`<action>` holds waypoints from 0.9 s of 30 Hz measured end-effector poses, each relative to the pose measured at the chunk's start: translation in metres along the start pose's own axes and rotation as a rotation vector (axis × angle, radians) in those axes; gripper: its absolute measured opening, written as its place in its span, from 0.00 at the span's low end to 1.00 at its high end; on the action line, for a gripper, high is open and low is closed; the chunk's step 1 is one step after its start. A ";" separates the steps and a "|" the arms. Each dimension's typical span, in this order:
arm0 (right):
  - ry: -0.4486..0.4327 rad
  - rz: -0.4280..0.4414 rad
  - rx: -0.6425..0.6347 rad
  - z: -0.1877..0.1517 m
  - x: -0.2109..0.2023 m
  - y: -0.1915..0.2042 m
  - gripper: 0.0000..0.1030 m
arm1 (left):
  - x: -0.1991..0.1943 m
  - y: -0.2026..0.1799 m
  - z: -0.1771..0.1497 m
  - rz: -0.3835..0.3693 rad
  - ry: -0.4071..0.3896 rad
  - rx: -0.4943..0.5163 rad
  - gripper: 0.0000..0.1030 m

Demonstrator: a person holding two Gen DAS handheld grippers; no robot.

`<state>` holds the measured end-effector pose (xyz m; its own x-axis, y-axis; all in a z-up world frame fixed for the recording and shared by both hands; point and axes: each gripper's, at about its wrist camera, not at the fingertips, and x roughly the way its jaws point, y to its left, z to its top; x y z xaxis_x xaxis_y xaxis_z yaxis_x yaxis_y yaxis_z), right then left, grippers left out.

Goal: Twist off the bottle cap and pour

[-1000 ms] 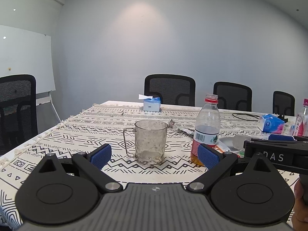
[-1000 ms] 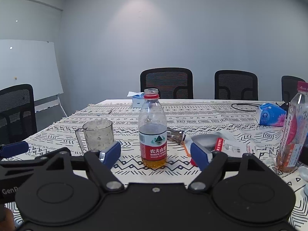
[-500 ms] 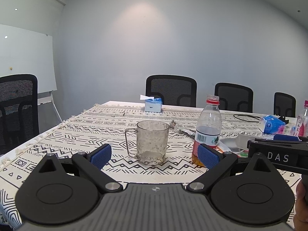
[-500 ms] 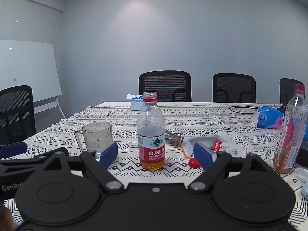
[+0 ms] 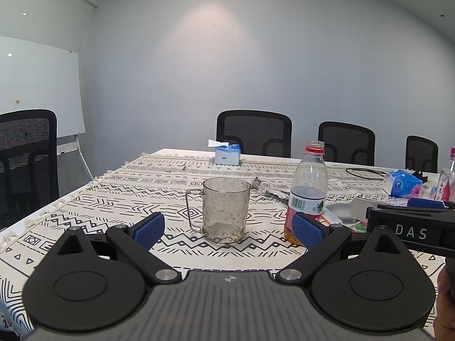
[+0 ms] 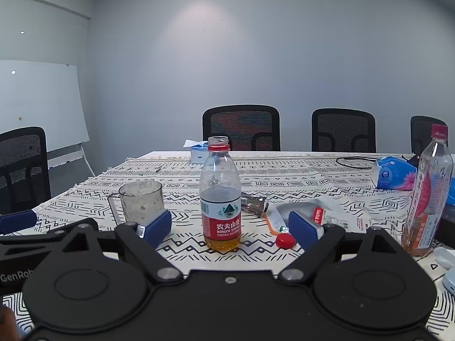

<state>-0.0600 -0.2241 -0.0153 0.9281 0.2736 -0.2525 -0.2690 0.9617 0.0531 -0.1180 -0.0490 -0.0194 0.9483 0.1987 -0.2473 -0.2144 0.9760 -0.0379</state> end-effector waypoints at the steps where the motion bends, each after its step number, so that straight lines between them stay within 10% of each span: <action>1: 0.000 0.000 0.000 0.000 0.000 0.000 0.88 | 0.000 0.000 0.000 0.000 0.001 -0.001 0.95; 27: -0.003 -0.016 -0.003 0.000 -0.002 0.003 0.90 | 0.000 0.003 0.001 0.011 0.002 0.002 0.95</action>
<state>-0.0625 -0.2215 -0.0147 0.9331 0.2586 -0.2500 -0.2552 0.9658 0.0465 -0.1186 -0.0463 -0.0189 0.9455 0.2094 -0.2492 -0.2243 0.9740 -0.0329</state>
